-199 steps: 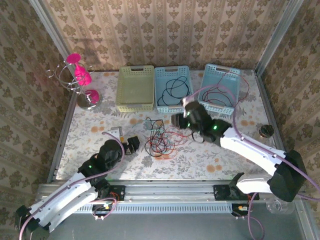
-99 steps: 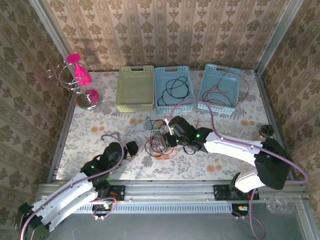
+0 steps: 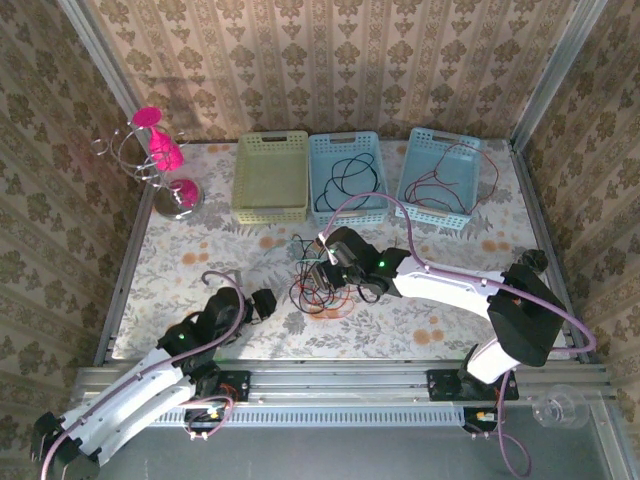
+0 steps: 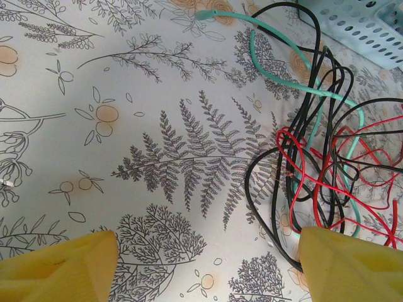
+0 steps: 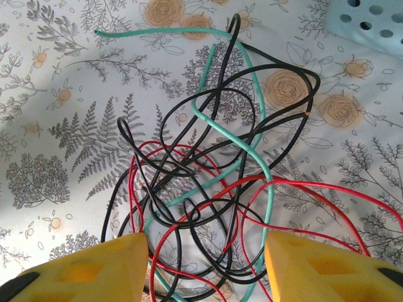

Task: Untangle the cables

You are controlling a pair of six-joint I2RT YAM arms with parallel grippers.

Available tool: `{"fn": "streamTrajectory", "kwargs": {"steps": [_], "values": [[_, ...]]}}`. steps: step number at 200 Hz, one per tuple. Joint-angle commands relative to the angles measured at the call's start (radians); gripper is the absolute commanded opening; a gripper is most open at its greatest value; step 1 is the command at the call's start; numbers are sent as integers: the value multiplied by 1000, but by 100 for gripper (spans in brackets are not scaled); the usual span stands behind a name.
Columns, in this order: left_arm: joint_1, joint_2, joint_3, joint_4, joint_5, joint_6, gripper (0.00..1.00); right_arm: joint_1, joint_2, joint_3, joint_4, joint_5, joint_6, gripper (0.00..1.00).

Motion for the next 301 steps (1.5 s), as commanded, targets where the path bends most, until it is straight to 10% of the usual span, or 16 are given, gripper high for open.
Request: {"fn": "streamTrajectory", "kwargs": {"steps": [1, 87, 126, 212, 301], "values": [[3, 4, 33, 1, 1, 0, 77, -16, -18, 9, -20, 38, -31, 54], [1, 39, 81, -47, 14, 4, 77, -16, 254, 237, -76, -120, -157, 53], [3, -5, 79, -72, 7, 0, 77, -12, 216, 274, -80, -75, -140, 0], [2, -74, 94, 53, -11, 73, 77, 46, -190, 525, -163, 81, -241, 0], [2, 57, 200, 257, 75, 198, 84, 72, -198, 845, -163, 86, -294, 0]]}}
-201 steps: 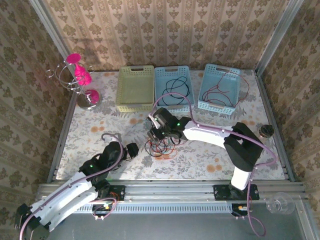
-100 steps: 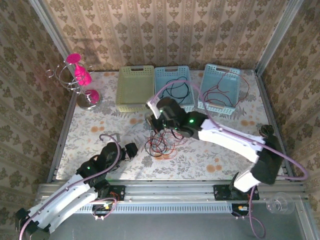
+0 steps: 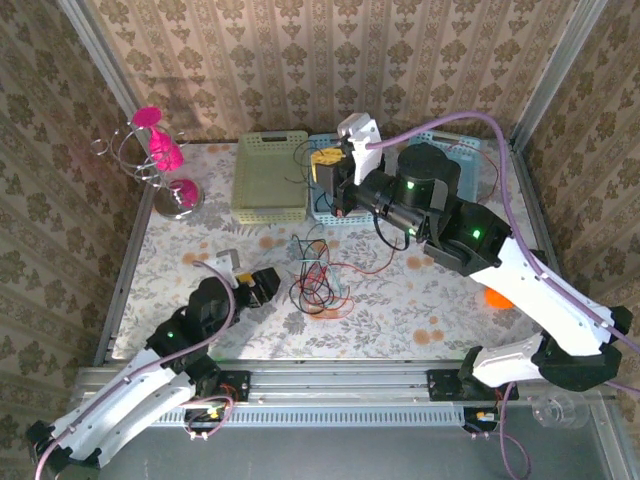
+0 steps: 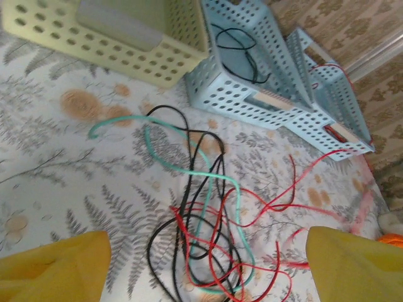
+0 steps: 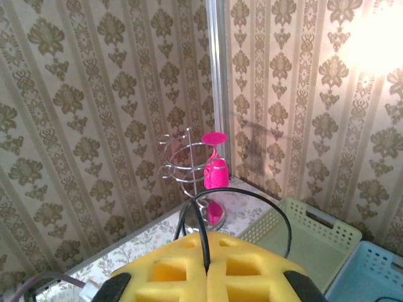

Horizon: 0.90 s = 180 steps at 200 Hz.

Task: Untangle the cables

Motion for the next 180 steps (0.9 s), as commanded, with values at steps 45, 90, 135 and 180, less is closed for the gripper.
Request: {"fn": "streamTrajectory", "kwargs": {"steps": [45, 90, 135, 180], "values": [[-54, 243, 261, 176, 141, 245, 90, 23, 111, 318, -97, 30, -64, 0], [-137, 380, 386, 282, 206, 392, 99, 26, 161, 427, -141, 40, -75, 0], [-173, 512, 475, 315, 161, 535, 91, 29, 164, 456, -159, 11, -44, 0], [-167, 643, 489, 404, 56, 601, 27, 31, 137, 458, -169, -9, -23, 0]]}}
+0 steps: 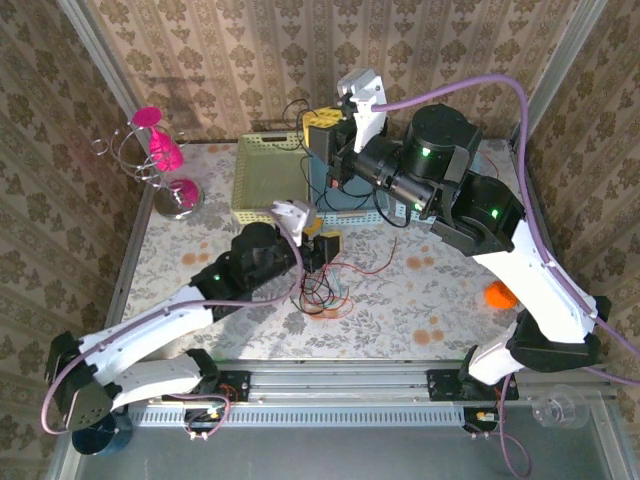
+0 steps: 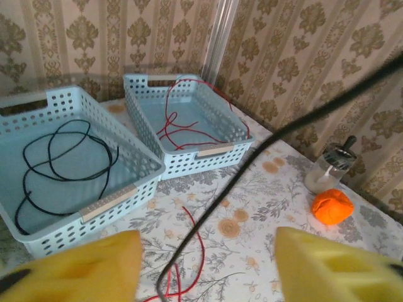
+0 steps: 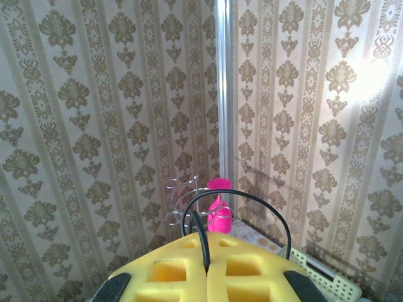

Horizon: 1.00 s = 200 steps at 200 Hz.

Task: Untangle the cables

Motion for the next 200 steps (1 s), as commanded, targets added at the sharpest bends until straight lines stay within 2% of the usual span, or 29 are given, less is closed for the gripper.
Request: {"fn": "streamTrajectory", "kwargs": {"steps": [1, 7, 26, 79, 107, 154, 163, 185, 200], "values": [[0, 33, 22, 67, -97, 74, 26, 6, -33, 34, -8, -19, 18, 0], [4, 37, 15, 82, -117, 76, 17, 6, -39, 33, -11, -18, 17, 0], [26, 34, -4, 120, -103, 82, 0, 7, -63, 16, -12, -11, 10, 0], [74, -71, 75, -9, -50, 112, 0, -26, -138, -108, 33, 40, 0, 0], [93, -115, 188, -126, -35, 123, 0, -65, -178, -216, 87, 71, 13, 0], [112, -83, 449, -292, 68, 139, 0, -199, -223, -433, 163, 21, 136, 5], [115, -65, 493, -310, 80, 142, 0, -226, -225, -466, 175, 13, 157, 11], [138, -6, 591, -354, 94, 145, 0, -303, -215, -517, 167, -37, 213, 50], [165, 39, 645, -371, 107, 129, 0, -335, -205, -538, 133, -72, 230, 59]]}}
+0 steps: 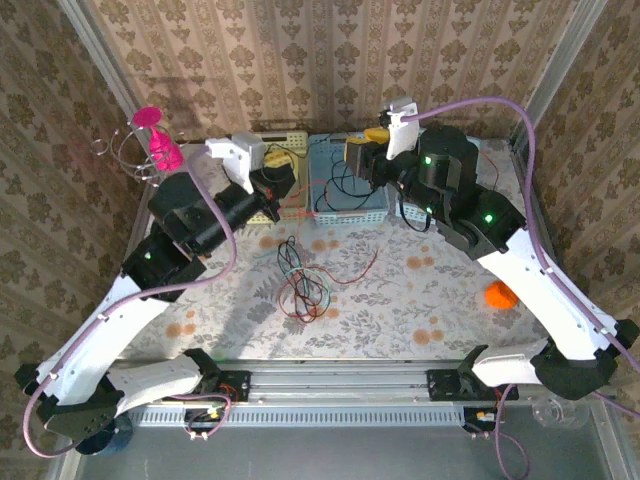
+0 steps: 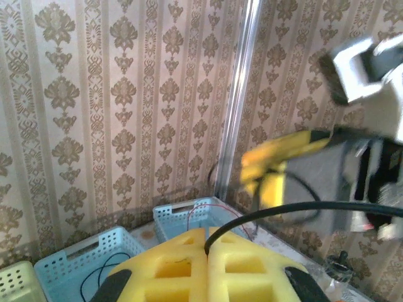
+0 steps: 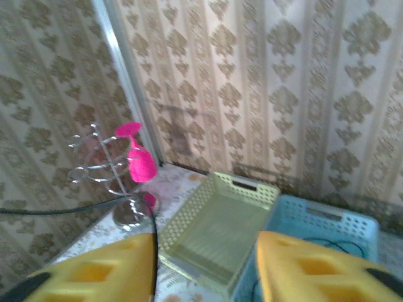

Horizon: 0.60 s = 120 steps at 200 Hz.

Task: Untangle the cables

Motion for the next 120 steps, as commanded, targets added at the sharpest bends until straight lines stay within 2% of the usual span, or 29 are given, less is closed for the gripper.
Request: {"fn": "streamTrajectory", "kwargs": {"steps": [1, 33, 58, 84, 100, 120], "values": [[40, 69, 79, -81, 49, 9, 0, -46, -2, -22, 12, -68, 72, 59], [90, 130, 138, -85, 111, -48, 0, -56, -72, -238, 111, -175, 49, 72], [129, 147, 156, -83, 162, -98, 0, -59, -148, -409, 215, -293, 28, 74], [150, 144, 136, -70, 200, -135, 0, -68, -241, -582, 339, -301, 32, 77], [159, 135, 114, -52, 220, -154, 0, -81, -239, -612, 362, -345, 21, 77], [166, 137, 100, -49, 254, -181, 0, -85, -175, -561, 339, -438, -8, 79]]}}
